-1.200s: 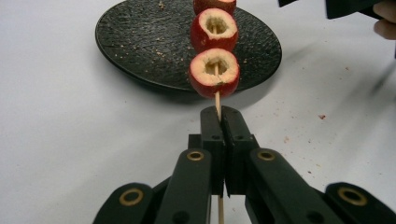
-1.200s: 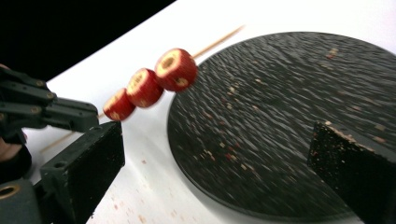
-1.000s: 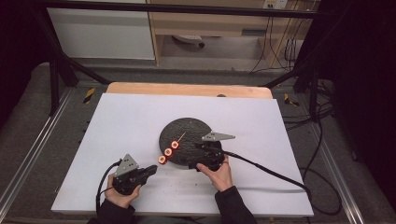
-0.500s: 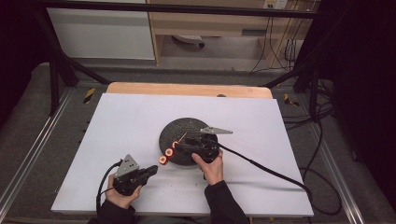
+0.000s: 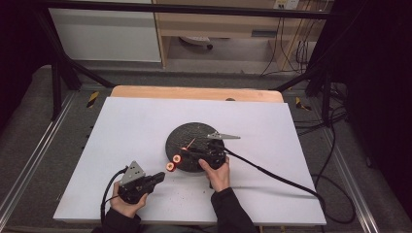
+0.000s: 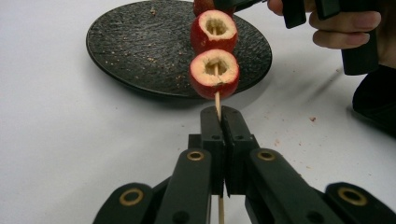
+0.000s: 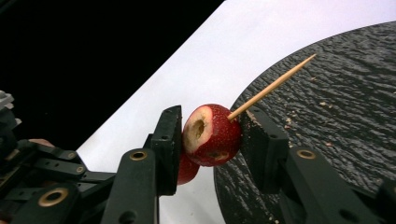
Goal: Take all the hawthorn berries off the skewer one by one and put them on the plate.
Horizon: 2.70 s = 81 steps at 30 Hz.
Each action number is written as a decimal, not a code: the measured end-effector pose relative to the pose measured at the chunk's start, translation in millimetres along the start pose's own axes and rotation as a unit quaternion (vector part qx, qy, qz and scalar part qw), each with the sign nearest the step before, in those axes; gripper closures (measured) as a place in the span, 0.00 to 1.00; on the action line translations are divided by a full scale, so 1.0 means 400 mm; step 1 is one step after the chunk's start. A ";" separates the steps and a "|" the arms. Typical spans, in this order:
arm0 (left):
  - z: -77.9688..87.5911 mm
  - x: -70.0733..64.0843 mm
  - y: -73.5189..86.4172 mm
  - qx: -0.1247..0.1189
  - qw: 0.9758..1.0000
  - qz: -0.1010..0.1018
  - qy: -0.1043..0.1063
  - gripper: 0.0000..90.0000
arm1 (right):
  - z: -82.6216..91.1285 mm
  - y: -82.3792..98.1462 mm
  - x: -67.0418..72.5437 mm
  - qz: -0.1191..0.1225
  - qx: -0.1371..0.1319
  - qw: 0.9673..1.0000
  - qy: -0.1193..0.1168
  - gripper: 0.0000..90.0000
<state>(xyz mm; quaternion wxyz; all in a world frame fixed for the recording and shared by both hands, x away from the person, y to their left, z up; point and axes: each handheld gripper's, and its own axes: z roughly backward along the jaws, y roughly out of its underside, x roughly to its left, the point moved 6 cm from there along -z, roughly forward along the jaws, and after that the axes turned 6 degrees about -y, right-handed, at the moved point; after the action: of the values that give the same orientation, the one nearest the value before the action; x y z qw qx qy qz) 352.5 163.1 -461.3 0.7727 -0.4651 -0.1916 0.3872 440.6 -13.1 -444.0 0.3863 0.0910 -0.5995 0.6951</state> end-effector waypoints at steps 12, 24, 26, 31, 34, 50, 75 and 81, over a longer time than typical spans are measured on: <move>0.005 -0.005 -0.007 -0.012 1.000 -0.004 0.002 0.98 | 0.013 -0.020 0.013 -0.010 -0.009 1.000 -0.017 0.71; 0.013 -0.009 -0.011 -0.027 1.000 -0.009 -0.004 0.98 | 0.007 -0.009 0.014 -0.023 -0.001 0.999 -0.032 0.69; 0.010 -0.009 -0.008 -0.022 1.000 -0.008 -0.004 0.98 | 0.004 -0.005 0.014 -0.027 0.001 0.999 -0.036 0.70; 0.010 -0.009 -0.010 -0.026 1.000 -0.009 -0.002 0.98 | 0.009 -0.013 0.019 -0.030 -0.005 0.999 -0.044 0.72; 0.014 -0.011 -0.015 -0.032 0.999 -0.011 -0.003 0.98 | 0.014 -0.022 0.023 -0.033 -0.012 0.998 -0.046 0.72; 0.030 -0.018 -0.025 -0.050 0.999 -0.016 -0.005 0.99 | 0.042 -0.064 0.031 -0.026 -0.044 0.998 -0.037 0.79; 0.034 -0.008 -0.022 -0.056 0.998 -0.015 -0.008 0.98 | 0.143 -0.204 -0.071 -0.008 -0.097 0.993 0.070 0.79; 0.032 -0.003 -0.019 -0.051 0.999 -0.008 -0.010 0.98 | 0.114 -0.147 -0.116 -0.019 -0.063 0.994 0.089 0.79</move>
<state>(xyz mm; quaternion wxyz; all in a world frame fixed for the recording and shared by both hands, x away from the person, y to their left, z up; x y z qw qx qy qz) 346.6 167.2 -448.2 0.7490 -0.4985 -0.2225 0.3756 495.2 -75.0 -414.4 0.4563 0.0159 -0.6032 0.6539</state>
